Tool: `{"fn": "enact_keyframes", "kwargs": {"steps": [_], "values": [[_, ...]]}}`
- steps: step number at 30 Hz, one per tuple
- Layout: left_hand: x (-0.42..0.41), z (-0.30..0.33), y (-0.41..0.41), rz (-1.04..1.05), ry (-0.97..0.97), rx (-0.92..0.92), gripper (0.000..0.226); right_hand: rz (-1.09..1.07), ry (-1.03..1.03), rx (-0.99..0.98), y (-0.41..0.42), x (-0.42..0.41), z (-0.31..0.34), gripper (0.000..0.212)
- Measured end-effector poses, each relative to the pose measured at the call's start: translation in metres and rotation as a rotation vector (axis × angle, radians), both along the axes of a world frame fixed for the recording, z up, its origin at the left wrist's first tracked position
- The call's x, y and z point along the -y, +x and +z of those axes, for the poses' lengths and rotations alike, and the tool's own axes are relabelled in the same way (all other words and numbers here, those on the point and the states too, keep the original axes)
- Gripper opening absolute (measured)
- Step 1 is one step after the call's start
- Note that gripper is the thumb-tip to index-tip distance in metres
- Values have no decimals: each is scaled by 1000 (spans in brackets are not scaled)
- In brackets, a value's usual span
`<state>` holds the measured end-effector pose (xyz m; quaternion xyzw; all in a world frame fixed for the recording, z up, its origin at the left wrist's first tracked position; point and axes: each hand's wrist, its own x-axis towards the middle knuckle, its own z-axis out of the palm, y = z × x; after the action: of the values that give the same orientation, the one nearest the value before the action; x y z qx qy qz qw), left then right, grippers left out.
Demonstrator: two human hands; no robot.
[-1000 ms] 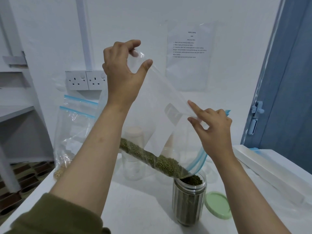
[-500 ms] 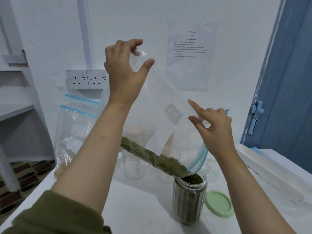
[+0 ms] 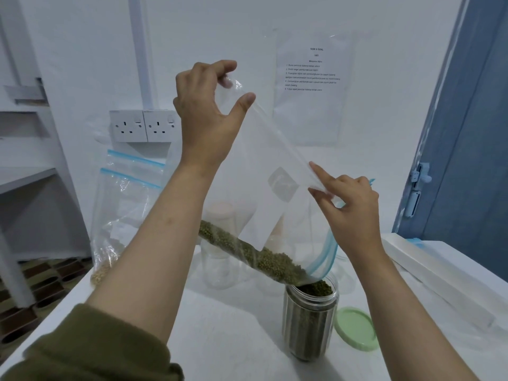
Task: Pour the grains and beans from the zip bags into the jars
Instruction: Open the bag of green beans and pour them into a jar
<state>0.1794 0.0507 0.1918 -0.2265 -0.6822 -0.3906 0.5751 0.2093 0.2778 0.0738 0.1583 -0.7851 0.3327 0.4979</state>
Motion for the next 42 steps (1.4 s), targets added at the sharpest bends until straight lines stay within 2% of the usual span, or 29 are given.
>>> {"fn": "enact_keyframes", "kwargs": {"steps": [20, 42], "values": [[5, 0, 3, -2, 18, -9, 45, -26, -41, -85, 4, 8, -1, 43], [10, 0, 11, 9, 29, -8, 44, -3, -54, -60, 13, 13, 4, 39]]}}
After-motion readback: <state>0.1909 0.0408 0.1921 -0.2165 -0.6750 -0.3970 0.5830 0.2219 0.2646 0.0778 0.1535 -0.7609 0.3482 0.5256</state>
